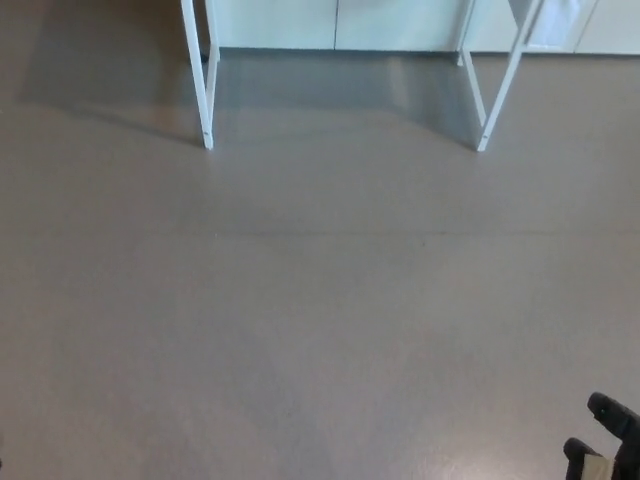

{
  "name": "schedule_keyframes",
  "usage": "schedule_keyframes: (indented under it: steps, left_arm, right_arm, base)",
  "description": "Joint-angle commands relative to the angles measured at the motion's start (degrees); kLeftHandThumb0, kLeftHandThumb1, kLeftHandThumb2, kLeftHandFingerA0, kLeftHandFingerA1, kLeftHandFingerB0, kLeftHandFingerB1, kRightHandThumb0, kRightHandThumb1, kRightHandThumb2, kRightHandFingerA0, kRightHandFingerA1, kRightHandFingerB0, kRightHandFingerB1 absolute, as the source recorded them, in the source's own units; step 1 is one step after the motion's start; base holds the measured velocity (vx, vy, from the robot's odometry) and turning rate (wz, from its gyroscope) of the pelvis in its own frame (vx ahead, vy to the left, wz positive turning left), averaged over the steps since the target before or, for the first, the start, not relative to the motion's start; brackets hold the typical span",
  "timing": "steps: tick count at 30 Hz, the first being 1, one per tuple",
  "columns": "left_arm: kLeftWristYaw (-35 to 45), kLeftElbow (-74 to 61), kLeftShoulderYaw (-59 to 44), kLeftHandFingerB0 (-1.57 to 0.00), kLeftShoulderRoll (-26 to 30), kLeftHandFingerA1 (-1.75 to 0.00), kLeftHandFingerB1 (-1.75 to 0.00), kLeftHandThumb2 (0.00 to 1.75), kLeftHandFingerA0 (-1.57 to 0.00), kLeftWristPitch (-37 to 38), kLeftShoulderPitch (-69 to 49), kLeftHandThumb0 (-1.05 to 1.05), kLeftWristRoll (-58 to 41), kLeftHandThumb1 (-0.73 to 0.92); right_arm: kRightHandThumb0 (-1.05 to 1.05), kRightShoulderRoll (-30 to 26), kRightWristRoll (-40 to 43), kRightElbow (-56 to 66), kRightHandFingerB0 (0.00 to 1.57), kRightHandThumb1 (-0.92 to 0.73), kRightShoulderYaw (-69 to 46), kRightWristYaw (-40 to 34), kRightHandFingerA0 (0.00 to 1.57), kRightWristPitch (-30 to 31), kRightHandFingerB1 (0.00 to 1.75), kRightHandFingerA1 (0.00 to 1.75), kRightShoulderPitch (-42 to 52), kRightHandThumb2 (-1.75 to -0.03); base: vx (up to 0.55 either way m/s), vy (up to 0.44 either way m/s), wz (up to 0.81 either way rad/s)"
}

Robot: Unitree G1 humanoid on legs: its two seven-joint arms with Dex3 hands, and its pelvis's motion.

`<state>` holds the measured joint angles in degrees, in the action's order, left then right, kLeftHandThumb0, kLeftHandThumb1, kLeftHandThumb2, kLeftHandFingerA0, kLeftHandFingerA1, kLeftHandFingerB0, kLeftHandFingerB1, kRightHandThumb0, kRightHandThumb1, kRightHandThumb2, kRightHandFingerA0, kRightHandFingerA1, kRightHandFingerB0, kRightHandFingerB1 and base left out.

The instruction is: The robot walk up to a desk on which a bottle is kept on the left hand side and a container is kept on the right hand side. The robot uses its left hand to pick up the bottle and places it in the container.

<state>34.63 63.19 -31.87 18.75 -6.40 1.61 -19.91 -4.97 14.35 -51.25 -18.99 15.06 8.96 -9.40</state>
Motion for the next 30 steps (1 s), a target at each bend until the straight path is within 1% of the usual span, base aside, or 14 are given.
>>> schedule_keyframes:
  steps: [1,2,3,4,5,6,7,10,11,14,15,22,26,30]
  left_arm:
    - [1.9,0.3,0.7,-0.24,0.7,-0.33,-0.28,0.59,-0.29,0.0,0.5,0.03,-1.0,0.65]
    - [1.7,0.4,0.6,-0.25,0.7,-0.33,-0.28,0.59,-0.29,-0.2,0.8,0.03,-1.1,0.65]
    - [1.7,0.9,0.4,-0.24,0.7,-0.33,-0.28,0.59,-0.28,-0.4,1.2,0.02,-1.3,0.66]
    - [1.9,1.2,0.3,-0.24,0.7,-0.33,-0.28,0.59,-0.28,-0.6,1.5,0.02,-1.6,0.66]
    - [2.0,1.3,0.3,-0.24,0.8,-0.33,-0.28,0.58,-0.28,-0.6,1.5,-0.01,-1.6,0.64]
    - [2.0,1.4,0.3,-0.24,0.8,-0.33,-0.28,0.58,-0.28,-0.5,1.5,-0.01,-1.6,0.64]
    - [2.0,1.5,0.3,-0.23,0.8,-0.33,-0.28,0.58,-0.26,-0.3,1.4,-0.03,-1.6,0.63]
    - [2.2,1.6,0.3,-0.22,0.9,-0.33,-0.28,0.57,-0.25,-0.1,1.0,-0.04,-1.8,0.62]
    - [2.4,1.4,0.3,-0.22,0.8,-0.33,-0.28,0.57,-0.26,-0.1,1.0,-0.04,-1.8,0.6]
    - [2.5,1.2,0.7,-0.23,0.8,-0.33,-0.28,0.57,-0.28,0.1,0.9,-0.05,-1.6,0.6]
    - [2.6,1.2,0.6,-0.23,0.9,-0.34,-0.28,0.57,-0.28,0.0,0.8,-0.04,-1.8,0.61]
    - [2.3,1.6,0.5,-0.21,1.0,-0.33,-0.28,0.57,-0.27,-0.4,1.5,-0.03,-2.2,0.61]
    - [1.8,1.7,0.8,-0.23,1.2,-0.33,-0.28,0.57,-0.28,-0.6,1.8,-0.04,-2.1,0.61]
    - [1.5,2.0,0.8,-0.24,1.3,-0.34,-0.28,0.57,-0.28,-1.3,2.6,-0.01,-2.4,0.61]
  right_arm:
    - [0.89,-1.3,0.1,-0.4,0.0,-0.92,-0.5,-1.5,0.0,-1.8,0.0,0.0,-0.1,-1.75]
    - [0.48,-1.5,0.7,-0.9,0.0,-0.89,-0.9,-0.6,0.0,-1.4,0.0,0.0,-0.6,-1.75]
    - [-0.28,-2.1,1.3,-1.5,0.0,-0.42,-0.9,1.8,0.0,-0.5,0.0,0.0,-1.2,-1.75]
    - [-0.28,-2.6,1.5,-1.8,0.0,-0.42,-0.6,3.5,0.0,0.2,0.0,0.0,-1.4,-1.75]
    - [-0.68,-3.0,1.1,-1.8,0.0,-0.19,0.0,4.8,0.0,0.5,0.0,0.0,-1.4,-1.75]
    - [-0.68,-3.4,0.7,-1.8,0.0,-0.19,0.7,6.0,0.0,0.6,0.0,0.0,-1.3,-1.75]
    - [-1.05,-3.7,-0.2,-1.3,0.0,-0.08,1.9,6.9,0.0,0.7,0.0,0.0,-1.0,-1.73]
    - [-1.05,-4.4,-1.5,-0.9,0.0,-0.07,4.5,8.7,0.0,0.2,0.0,0.0,-0.3,-1.7]
    - [-0.42,-4.5,-1.4,-0.6,0.0,0.47,5.0,9.1,0.0,0.1,0.0,0.0,-0.2,-1.23]
    - [-0.29,-4.8,-1.0,-0.2,0.0,0.55,5.8,10.0,0.0,-0.1,0.0,0.07,0.0,-1.14]
    - [-0.24,-4.9,-1.3,-0.1,0.0,0.73,6.3,10.1,0.0,-0.4,0.0,0.08,0.0,-1.04]
    - [-0.34,-5.5,-1.6,-0.5,0.0,0.51,7.5,10.7,0.0,-0.9,0.0,0.0,-0.4,-1.22]
    - [-0.28,-5.8,-1.9,-0.8,0.0,0.62,8.1,10.8,0.0,-1.3,0.0,0.04,-0.5,-1.15]
    - [-0.32,-6.0,-1.8,-1.1,0.0,0.52,8.0,11.1,0.0,-1.8,0.0,0.06,-0.8,-1.22]
  base:
    - [0.27,0.08,0.1]
    - [0.25,0.028,0.09]
    - [0.29,-0.033,0.06]
    - [0.3,-0.044,0.11]
    - [0.3,-0.045,0.14]
    - [0.3,-0.056,0.15]
    - [0.31,-0.061,0.21]
    - [0.42,-0.232,0.51]
    - [0.54,-0.345,0.37]
    - [0.53,-0.34,0.0]
    - [0.52,-0.339,-0.02]
    - [0.36,0.046,-0.13]
    - [0.49,0.254,-0.51]
    - [0.4,0.163,0.03]
